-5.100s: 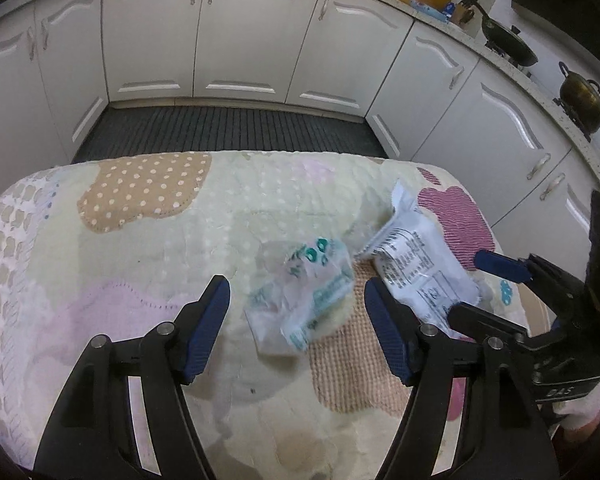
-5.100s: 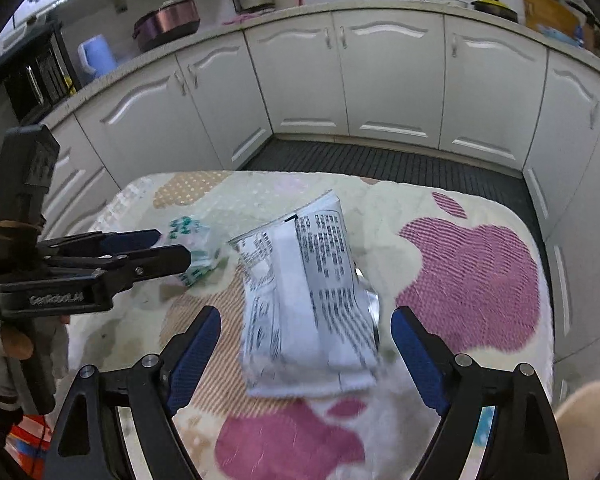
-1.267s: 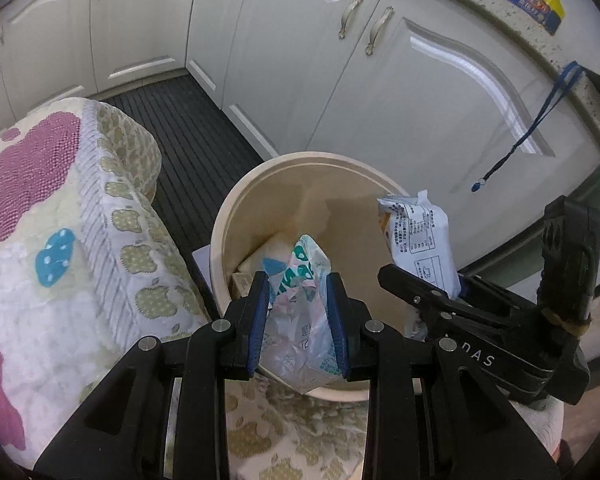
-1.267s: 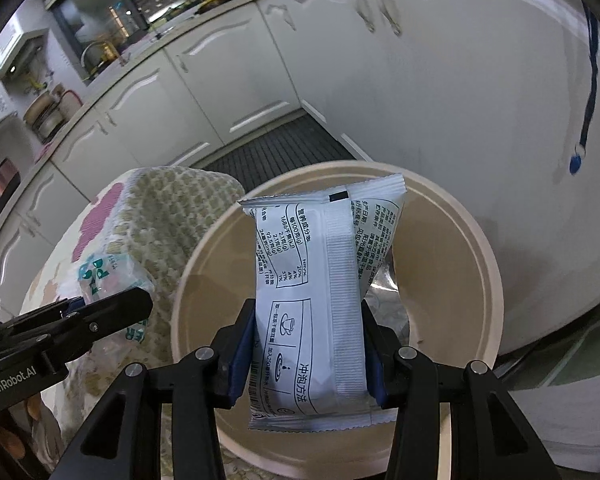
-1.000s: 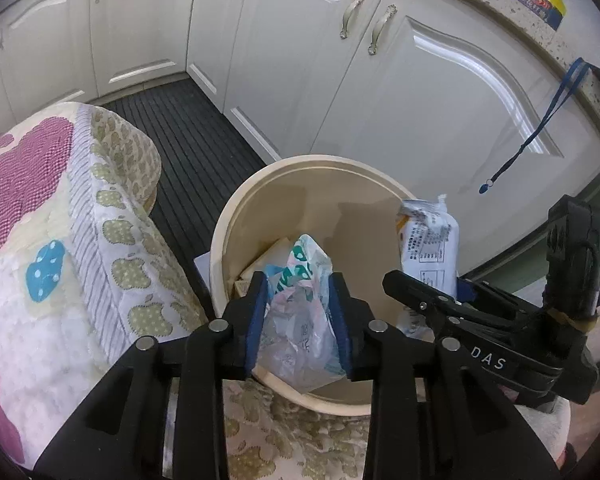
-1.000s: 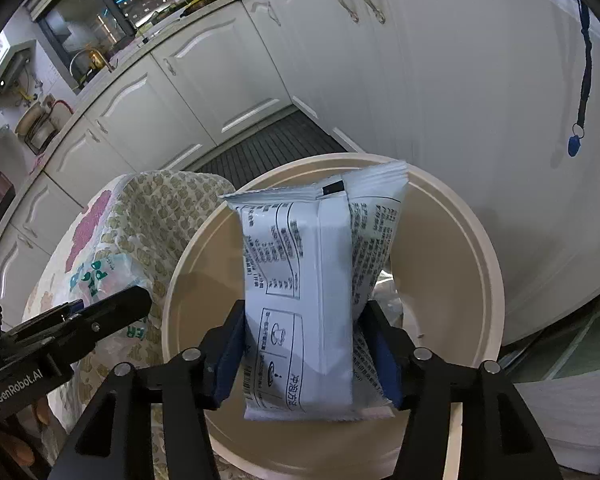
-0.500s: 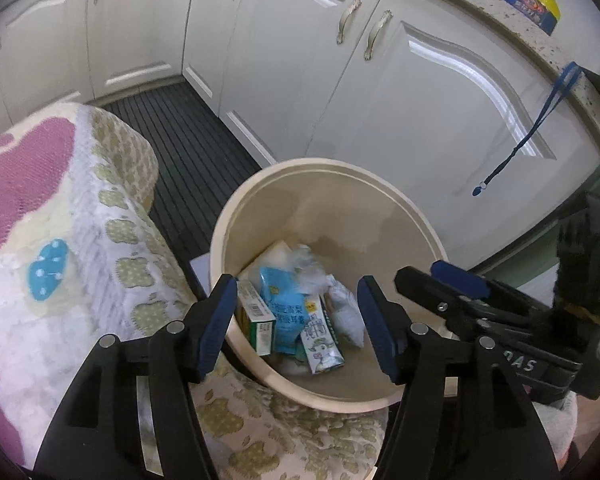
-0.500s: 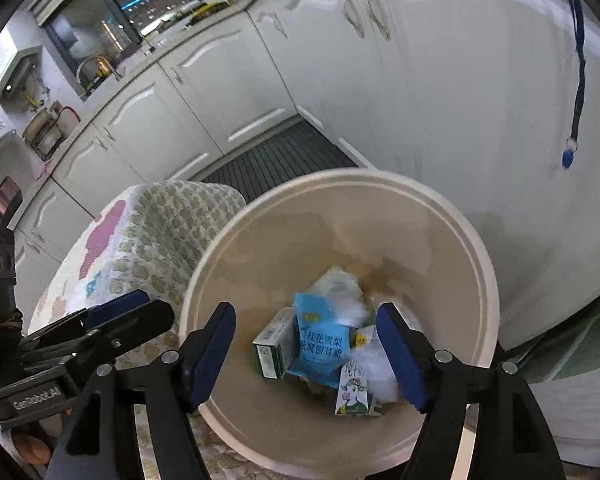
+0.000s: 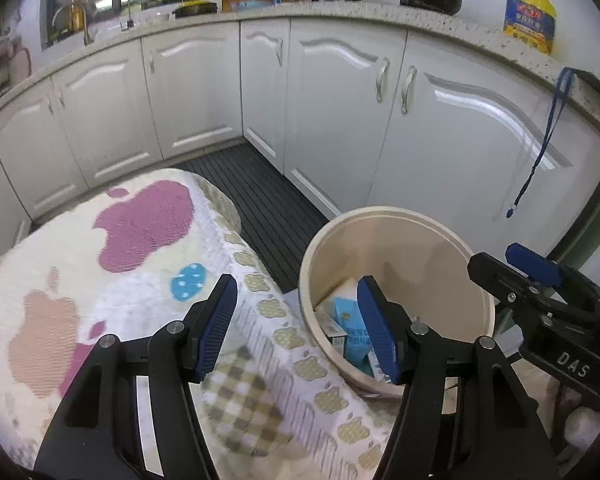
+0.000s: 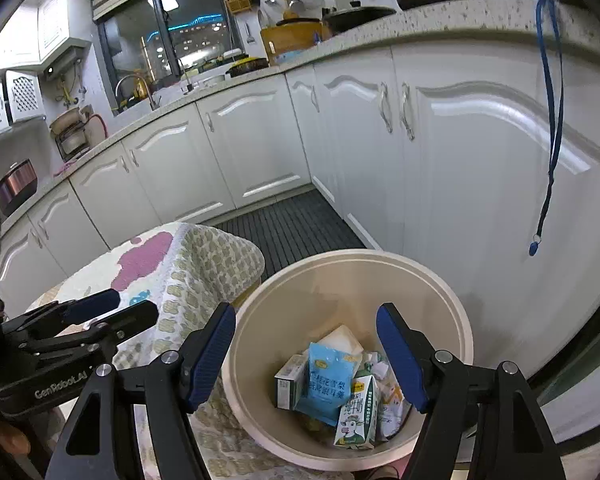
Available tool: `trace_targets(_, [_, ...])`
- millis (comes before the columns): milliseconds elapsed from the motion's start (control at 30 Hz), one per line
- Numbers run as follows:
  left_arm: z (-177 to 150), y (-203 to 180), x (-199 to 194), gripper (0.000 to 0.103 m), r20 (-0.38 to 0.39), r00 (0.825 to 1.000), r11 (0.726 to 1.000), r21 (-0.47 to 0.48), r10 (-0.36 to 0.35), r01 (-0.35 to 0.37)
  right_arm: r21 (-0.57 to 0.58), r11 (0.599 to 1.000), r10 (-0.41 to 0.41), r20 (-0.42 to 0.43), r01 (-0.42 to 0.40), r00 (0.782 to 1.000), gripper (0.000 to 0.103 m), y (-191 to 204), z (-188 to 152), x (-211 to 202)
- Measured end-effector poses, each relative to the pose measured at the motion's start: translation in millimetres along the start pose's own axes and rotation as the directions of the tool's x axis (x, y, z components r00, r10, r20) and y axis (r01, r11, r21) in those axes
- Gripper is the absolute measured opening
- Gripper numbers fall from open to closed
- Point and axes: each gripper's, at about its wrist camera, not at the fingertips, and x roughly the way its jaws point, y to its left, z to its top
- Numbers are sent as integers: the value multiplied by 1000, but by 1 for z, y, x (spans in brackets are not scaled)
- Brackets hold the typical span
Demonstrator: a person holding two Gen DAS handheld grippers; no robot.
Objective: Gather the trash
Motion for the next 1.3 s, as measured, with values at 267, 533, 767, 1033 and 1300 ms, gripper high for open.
trace_targets(267, [-1, 12, -37, 61, 73, 997, 1000, -24, 16, -14, -24, 1000, -8, 34, 9, 999, 79, 21, 3, -20])
trace_targets(533, [-2, 26, -82, 65, 152, 988, 999, -47, 31, -24, -32, 999, 29, 60, -27, 998, 90, 38, 9, -44])
trace_targets(767, [-7, 44, -118, 81, 215, 976, 995, -93, 46, -26, -50, 998, 38, 114, -32, 993, 92, 52, 14, -67])
trace_targets(1033, [-10, 50, -138, 81, 241, 968, 993, -107, 71, -47, -67, 997, 41, 165, -30, 985, 93, 66, 15, -88])
trace_targets(1300, [-12, 48, -150, 81, 267, 960, 994, -99, 79, -55, -66, 998, 31, 188, -18, 982, 93, 70, 14, -99])
